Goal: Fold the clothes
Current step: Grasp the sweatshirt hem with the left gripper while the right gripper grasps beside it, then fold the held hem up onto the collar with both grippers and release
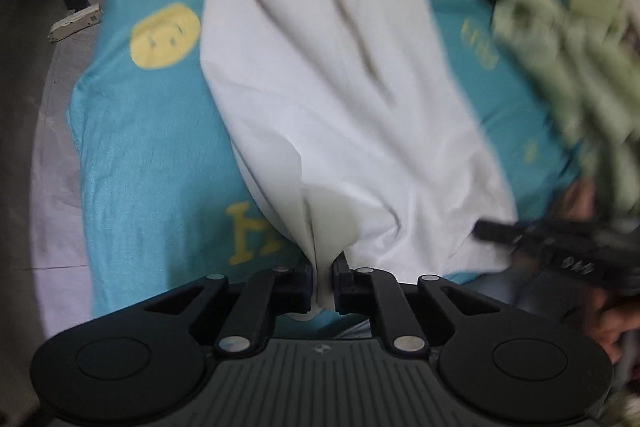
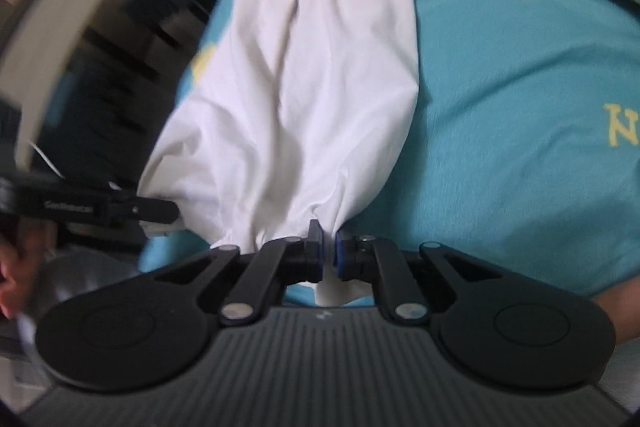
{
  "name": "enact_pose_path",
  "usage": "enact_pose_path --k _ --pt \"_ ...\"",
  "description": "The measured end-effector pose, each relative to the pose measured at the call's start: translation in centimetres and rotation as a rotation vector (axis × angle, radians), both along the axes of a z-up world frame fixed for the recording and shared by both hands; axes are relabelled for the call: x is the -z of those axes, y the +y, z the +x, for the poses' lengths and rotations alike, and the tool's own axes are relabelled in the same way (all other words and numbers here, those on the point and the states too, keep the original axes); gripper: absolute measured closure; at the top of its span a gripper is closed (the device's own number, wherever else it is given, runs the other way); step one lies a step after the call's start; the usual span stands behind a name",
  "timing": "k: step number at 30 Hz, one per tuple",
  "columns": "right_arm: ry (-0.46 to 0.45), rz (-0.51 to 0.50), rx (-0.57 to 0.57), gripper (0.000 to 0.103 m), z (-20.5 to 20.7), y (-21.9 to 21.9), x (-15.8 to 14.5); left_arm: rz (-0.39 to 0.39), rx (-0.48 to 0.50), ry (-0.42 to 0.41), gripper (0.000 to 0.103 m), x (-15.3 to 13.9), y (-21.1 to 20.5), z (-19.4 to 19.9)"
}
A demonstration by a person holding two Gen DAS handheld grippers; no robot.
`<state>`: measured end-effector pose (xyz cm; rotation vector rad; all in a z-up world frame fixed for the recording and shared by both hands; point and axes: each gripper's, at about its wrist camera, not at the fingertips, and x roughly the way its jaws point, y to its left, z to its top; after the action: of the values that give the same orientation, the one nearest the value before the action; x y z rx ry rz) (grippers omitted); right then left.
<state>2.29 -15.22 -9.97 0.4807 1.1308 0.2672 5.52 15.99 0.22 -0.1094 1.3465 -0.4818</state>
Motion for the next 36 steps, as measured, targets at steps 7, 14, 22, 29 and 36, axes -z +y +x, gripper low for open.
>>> enact_pose_path --k 7,14,22,29,36 --pt "-0.152 0.090 0.002 0.095 -0.2 -3.8 -6.9 -0.227 -0.199 -0.206 0.094 -8.1 2.0 -4.9" --pt "-0.293 0.054 0.015 0.095 -4.3 -5.0 -12.4 -0.316 -0.232 -0.273 0.096 -9.4 1.8 -10.9" --pt "-0.333 0.047 0.027 0.095 -13.2 -6.4 -13.0 -0.350 -0.210 -0.277 0.096 -7.3 2.8 -20.0" --pt "-0.345 0.035 0.053 0.095 -11.0 -6.2 -13.9 -0.343 -0.209 -0.356 0.096 -9.4 2.7 -18.5" --pt "-0.387 -0.025 0.079 0.094 -0.8 -5.9 -14.3 -0.298 -0.241 -0.417 0.096 -9.9 0.4 -7.0"
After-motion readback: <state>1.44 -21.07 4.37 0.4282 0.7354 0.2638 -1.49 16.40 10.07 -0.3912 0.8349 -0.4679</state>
